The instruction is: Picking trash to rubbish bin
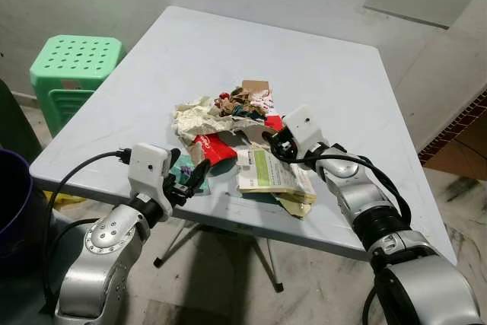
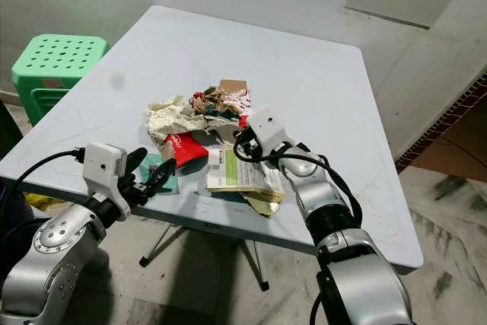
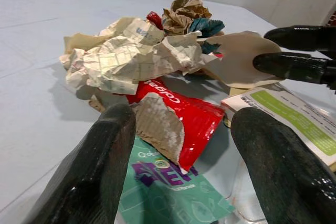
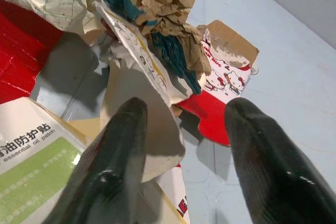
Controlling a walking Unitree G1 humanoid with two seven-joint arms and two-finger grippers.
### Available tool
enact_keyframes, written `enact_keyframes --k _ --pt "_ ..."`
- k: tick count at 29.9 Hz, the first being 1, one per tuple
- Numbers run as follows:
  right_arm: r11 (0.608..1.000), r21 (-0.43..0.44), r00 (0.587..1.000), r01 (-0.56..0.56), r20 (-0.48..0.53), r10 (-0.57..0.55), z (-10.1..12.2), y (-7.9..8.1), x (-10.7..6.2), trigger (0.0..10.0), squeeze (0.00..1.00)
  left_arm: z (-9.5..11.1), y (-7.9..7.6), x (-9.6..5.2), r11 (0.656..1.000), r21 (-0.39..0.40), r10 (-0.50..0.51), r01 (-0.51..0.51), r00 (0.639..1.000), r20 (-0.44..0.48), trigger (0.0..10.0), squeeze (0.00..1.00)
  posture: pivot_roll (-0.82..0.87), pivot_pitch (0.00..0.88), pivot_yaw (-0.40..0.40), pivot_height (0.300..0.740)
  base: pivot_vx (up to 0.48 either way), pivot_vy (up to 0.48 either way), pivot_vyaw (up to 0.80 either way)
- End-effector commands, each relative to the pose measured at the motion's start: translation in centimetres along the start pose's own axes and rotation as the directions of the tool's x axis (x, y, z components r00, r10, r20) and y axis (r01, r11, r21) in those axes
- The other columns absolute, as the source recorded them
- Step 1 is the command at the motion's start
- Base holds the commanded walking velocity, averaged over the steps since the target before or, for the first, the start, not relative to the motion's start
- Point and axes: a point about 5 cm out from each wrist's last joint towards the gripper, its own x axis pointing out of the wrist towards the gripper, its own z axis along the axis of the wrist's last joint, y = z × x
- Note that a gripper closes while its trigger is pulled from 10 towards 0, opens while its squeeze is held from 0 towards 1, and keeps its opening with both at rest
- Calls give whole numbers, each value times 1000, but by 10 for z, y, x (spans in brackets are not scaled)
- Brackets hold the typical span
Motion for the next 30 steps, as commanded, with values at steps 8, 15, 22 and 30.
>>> enact_keyframes --k 8,15,22,30 --pt "1000 4 1000 -27 -3 27 -2 -3 -2 0 0 3 -1 0 1000 11 5 -5 1000 7 10000 0 101 140 -159 740 0 0 0" --pt "996 27 996 -88 32 88 -1 -6 -5 0 0 4 1 2 1000 15 10 -11 1000 12 10000 0 97 131 -158 740 0 0 0" --pt "994 24 994 -105 31 104 -1 -9 -7 0 0 5 1 3 1000 16 15 -15 1000 17 10000 0 95 127 -159 740 0 0 0" --pt "991 70 992 -110 66 105 1 -13 -9 0 0 6 2 6 1000 25 16 -17 1000 25 10000 0 99 114 -158 740 0 0 0"
